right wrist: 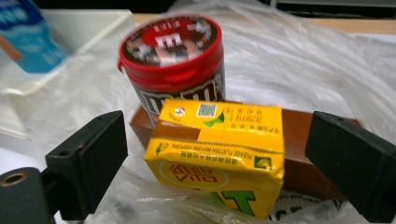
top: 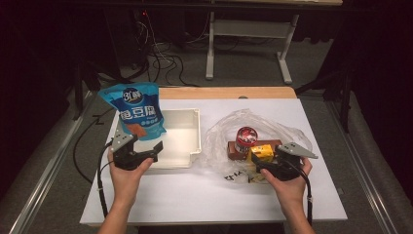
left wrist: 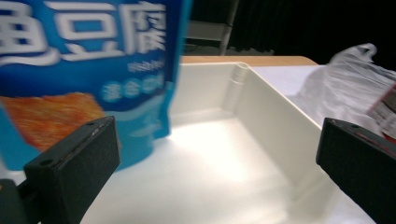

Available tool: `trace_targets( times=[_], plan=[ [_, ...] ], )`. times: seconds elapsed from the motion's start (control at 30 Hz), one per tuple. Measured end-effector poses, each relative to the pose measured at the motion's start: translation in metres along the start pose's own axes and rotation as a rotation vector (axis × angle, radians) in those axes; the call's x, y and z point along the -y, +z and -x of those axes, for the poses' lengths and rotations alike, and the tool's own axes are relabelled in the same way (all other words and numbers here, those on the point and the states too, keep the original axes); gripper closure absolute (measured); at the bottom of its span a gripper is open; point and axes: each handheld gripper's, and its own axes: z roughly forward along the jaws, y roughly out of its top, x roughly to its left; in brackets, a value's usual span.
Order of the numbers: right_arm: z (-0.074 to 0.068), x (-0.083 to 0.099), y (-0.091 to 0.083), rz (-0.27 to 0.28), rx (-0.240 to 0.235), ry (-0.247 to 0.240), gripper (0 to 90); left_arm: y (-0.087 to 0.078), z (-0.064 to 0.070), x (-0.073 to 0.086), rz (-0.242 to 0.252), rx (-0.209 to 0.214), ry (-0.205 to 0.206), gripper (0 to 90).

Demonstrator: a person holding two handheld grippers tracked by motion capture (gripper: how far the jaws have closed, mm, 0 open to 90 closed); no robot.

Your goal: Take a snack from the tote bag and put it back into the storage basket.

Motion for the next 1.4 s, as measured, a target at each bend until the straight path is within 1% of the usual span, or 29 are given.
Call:
trace_targets(
  times=[0.07, 0.13, 0.2, 0.27, 0.33, 0.43, 0.5, 0.53, 0.57, 0.6, 0.63, 0.67, 0.73, 0.77, 0.87, 0.97, 1.1, 1.17, 1.2, 1.27, 1.3, 1.4],
  plan=[
    [-0.002, 0.003, 0.004, -0.009, 0.023, -0.01, 7.1, -0.002, 0.005, 0.004, -0.006, 0.01, -0.002, 0.2],
    [-0.003, 0.005, 0.008, -0.015, 0.043, 0.002, 8.1, -0.003, 0.008, 0.007, -0.009, 0.013, -0.004, 0.2],
    [-0.002, 0.007, 0.011, -0.02, 0.05, 0.004, 9.8, -0.005, 0.01, 0.01, -0.015, 0.016, -0.009, 0.4],
    [-0.001, 0.01, 0.014, -0.025, 0.063, 0.004, 11.7, -0.005, 0.012, 0.015, -0.023, 0.021, 0.004, 0.7],
    [0.0, 0.012, 0.016, -0.021, 0.057, 0.021, 12.4, -0.003, 0.014, 0.019, -0.037, 0.025, 0.012, 0.8],
    [-0.004, 0.013, 0.018, -0.009, 0.076, 0.0, 15.8, -0.002, 0.017, 0.023, -0.046, 0.03, 0.014, 1.1],
    [-0.007, 0.015, 0.02, -0.017, 0.094, -0.005, 16.6, -0.001, 0.019, 0.026, -0.057, 0.032, 0.018, 1.2],
    [-0.007, 0.016, 0.022, -0.023, 0.094, -0.011, 17.3, -0.001, 0.02, 0.028, -0.061, 0.034, 0.022, 1.4],
    [-0.008, 0.017, 0.023, -0.031, 0.101, -0.01, 19.3, -0.001, 0.02, 0.028, -0.063, 0.035, 0.02, 1.6],
    [-0.008, 0.019, 0.024, -0.028, 0.108, -0.012, 20.6, 0.0, 0.021, 0.03, -0.069, 0.036, 0.02, 1.7],
    [-0.008, 0.02, 0.023, -0.012, 0.101, -0.015, 24.5, 0.0, 0.022, 0.031, -0.071, 0.037, 0.017, 1.7],
    [-0.009, 0.021, 0.023, -0.003, 0.105, -0.026, 25.8, 0.0, 0.022, 0.031, -0.073, 0.039, 0.022, 1.7],
    [-0.012, 0.021, 0.02, 0.007, 0.125, -0.037, 29.7, 0.0, 0.024, 0.032, -0.074, 0.047, 0.02, 1.7],
    [-0.011, 0.02, 0.02, 0.002, 0.128, -0.042, 29.9, 0.0, 0.025, 0.033, -0.074, 0.051, 0.02, 1.8],
    [-0.008, 0.019, 0.018, 0.004, 0.118, -0.029, 30.1, 0.0, 0.028, 0.034, -0.077, 0.058, 0.017, 2.1],
    [-0.005, 0.013, 0.013, 0.013, 0.109, -0.015, 30.2, 0.0, 0.031, 0.036, -0.083, 0.068, 0.012, 2.1],
    [-0.001, 0.001, 0.0, 0.039, 0.07, -0.001, 30.2, -0.001, 0.038, 0.039, -0.089, 0.086, 0.015, 2.3],
    [-0.002, -0.005, -0.005, 0.05, 0.064, 0.002, 30.2, -0.002, 0.042, 0.041, -0.092, 0.095, 0.015, 2.5],
    [-0.002, -0.007, -0.007, 0.054, 0.056, -0.004, 30.2, -0.002, 0.044, 0.043, -0.095, 0.1, 0.02, 2.6],
    [-0.004, -0.012, -0.011, 0.058, 0.038, 0.002, 30.2, -0.002, 0.05, 0.046, -0.101, 0.112, 0.018, 2.7],
    [-0.005, -0.014, -0.013, 0.062, 0.027, 0.001, 30.3, -0.003, 0.052, 0.047, -0.107, 0.119, 0.027, 2.7],
    [-0.011, -0.02, -0.016, 0.065, 0.001, -0.017, 30.3, -0.003, 0.06, 0.051, -0.116, 0.142, 0.028, 3.0]
  ],
)
